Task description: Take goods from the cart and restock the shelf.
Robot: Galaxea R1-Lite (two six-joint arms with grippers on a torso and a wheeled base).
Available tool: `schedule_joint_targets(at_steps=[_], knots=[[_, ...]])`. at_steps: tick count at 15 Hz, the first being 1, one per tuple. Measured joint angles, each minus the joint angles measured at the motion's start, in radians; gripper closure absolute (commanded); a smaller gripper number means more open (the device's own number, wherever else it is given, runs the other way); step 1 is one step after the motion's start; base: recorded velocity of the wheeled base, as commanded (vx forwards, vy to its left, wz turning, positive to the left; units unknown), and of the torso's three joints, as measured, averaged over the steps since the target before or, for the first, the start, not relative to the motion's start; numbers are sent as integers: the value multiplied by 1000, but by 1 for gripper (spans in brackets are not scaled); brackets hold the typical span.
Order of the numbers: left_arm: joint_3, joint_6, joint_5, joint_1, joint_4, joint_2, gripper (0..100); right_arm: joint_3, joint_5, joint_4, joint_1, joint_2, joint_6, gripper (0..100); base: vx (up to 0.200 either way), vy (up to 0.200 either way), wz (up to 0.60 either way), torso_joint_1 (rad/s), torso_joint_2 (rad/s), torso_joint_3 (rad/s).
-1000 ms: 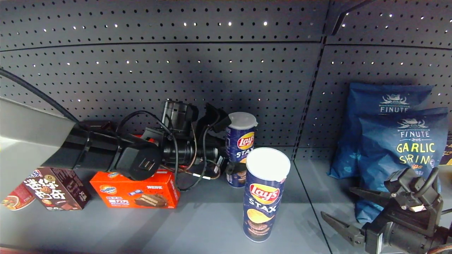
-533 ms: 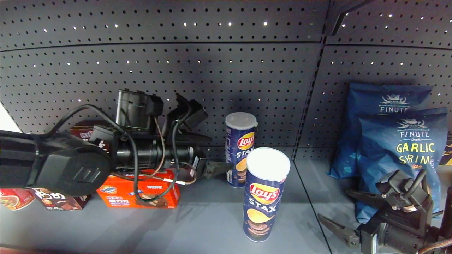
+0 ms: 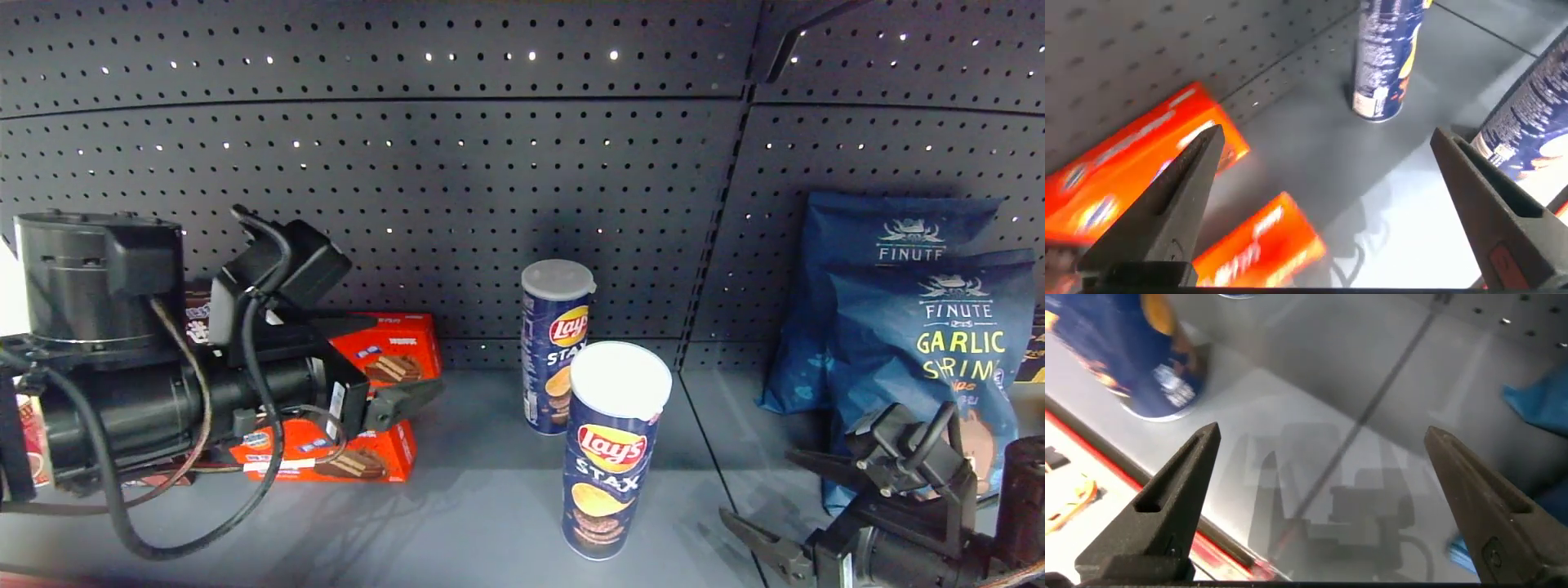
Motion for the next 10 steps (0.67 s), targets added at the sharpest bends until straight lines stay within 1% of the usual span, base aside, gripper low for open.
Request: schedule_joint_targets(at_steps=[1, 4, 7, 10], knots=[[32, -9, 12, 3, -17, -33, 0, -6, -18, 0, 31, 11, 19, 0, 0, 0, 0, 0, 0, 0], [87, -12, 32, 12, -47, -101, 0, -52, -54, 0, 133, 54, 81, 0, 0, 0, 0, 0, 0, 0], [102, -7, 33, 33, -51, -128, 0, -114, -55, -1, 196, 109, 85, 0, 0, 0, 0, 0, 0, 0], [105, -3, 33, 37, -51, -137, 0, -186, -52, -4, 233, 177, 85, 0, 0, 0, 0, 0, 0, 0]])
